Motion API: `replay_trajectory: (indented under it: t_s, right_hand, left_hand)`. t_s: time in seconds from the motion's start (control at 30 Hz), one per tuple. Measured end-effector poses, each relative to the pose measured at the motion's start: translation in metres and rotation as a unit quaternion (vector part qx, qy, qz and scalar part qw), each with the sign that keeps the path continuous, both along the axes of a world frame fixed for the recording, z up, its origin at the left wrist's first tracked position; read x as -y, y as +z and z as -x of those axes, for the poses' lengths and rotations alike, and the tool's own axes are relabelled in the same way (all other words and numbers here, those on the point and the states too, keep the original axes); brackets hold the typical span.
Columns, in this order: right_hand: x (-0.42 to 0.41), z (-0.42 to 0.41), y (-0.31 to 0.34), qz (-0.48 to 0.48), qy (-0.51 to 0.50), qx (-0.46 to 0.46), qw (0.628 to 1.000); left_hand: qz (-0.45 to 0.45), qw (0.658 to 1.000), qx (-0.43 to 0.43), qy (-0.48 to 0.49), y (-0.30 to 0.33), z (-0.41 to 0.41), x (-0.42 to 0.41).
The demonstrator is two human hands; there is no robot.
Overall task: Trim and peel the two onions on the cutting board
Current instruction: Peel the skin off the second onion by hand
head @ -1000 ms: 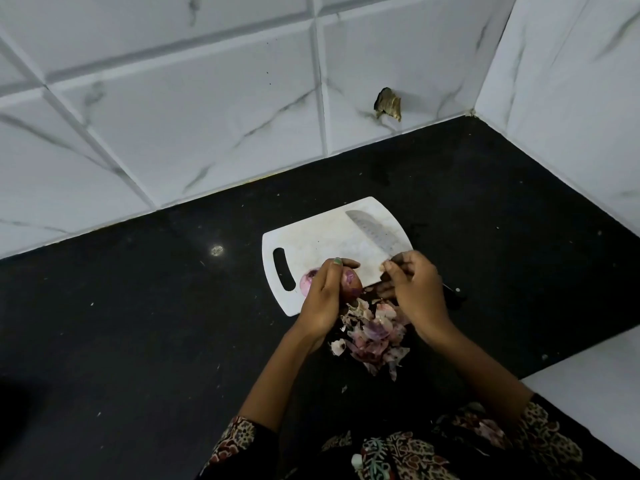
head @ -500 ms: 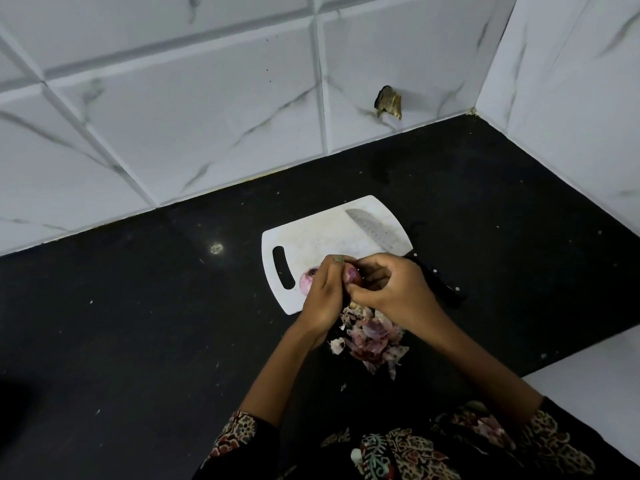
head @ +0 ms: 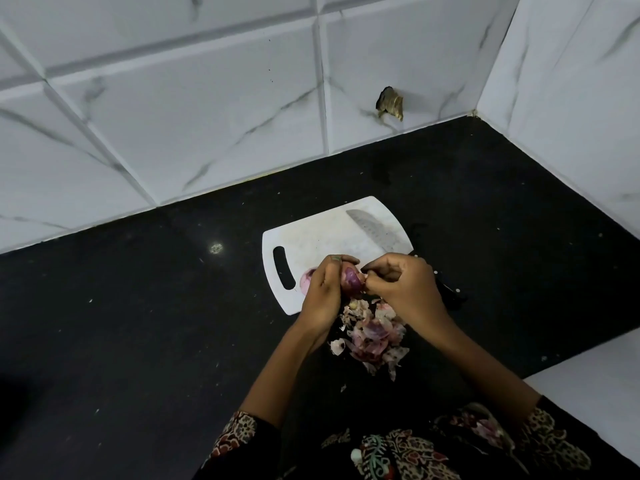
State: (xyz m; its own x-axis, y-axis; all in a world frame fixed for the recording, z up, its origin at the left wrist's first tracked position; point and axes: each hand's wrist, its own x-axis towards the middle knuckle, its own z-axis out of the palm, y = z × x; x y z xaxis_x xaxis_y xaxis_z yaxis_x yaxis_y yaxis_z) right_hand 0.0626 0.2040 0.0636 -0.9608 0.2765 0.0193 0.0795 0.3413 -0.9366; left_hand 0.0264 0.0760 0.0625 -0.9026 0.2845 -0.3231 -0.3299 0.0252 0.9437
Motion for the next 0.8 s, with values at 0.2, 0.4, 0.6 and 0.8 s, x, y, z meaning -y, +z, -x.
replay_trajectory:
  t_s: [0.2,0.4,0.6,0.8]
  right_hand:
    - [0.006,-0.007,0.005,0.032,0.033,-0.008,0.999]
    - [-0.001,0.000,0.002,0.159,-0.073,0.019,0.984]
    - [-0.013,0.002,-0.009,-0.024,-0.001,0.081,0.996]
    - [0.005,-0.002,0.012,-0.001,0.104,0.016,0.994]
  left_hand:
    - [-0.008,1.000,0.003,0.025,-0.004,0.003,0.002]
    - [-0.035,0.997,0.055,0.028,-0.002,0.004,0.007]
    - [-0.023,0.997,0.057,0.056,-0.001,0.006,0.004]
    - [0.073,0.997,-0.028,0.029,-0.005,0.003,0.004]
